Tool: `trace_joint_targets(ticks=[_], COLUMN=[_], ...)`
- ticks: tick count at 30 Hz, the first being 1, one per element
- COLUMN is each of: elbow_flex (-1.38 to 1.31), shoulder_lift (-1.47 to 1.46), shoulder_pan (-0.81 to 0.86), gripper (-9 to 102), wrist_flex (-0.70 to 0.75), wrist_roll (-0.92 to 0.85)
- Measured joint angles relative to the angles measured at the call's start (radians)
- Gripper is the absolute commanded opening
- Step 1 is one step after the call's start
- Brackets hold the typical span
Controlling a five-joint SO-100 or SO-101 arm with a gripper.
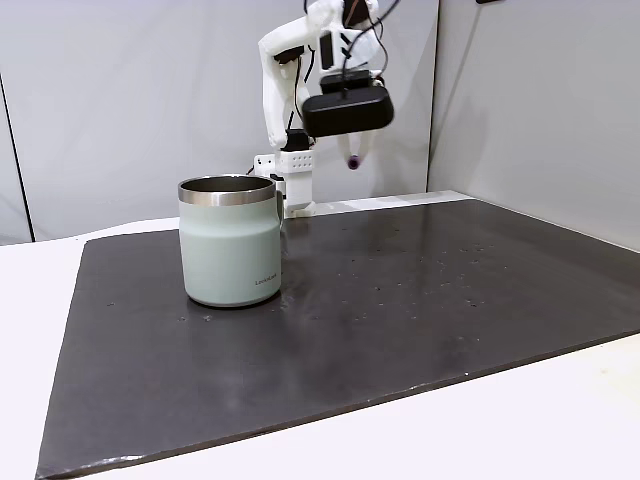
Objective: Grasp a pengrip and put it in the cup.
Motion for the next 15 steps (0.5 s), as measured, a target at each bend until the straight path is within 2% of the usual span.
trace_joint_targets(ticks=[9, 15], elbow_flex=[-0.123, -0.124], shoulder_lift=[0.026, 0.012], shoulder_pan=[0.465, 0.565], gripper=[0, 0], wrist_flex=[0.018, -0.16], wrist_roll=[-0.219, -0.242])
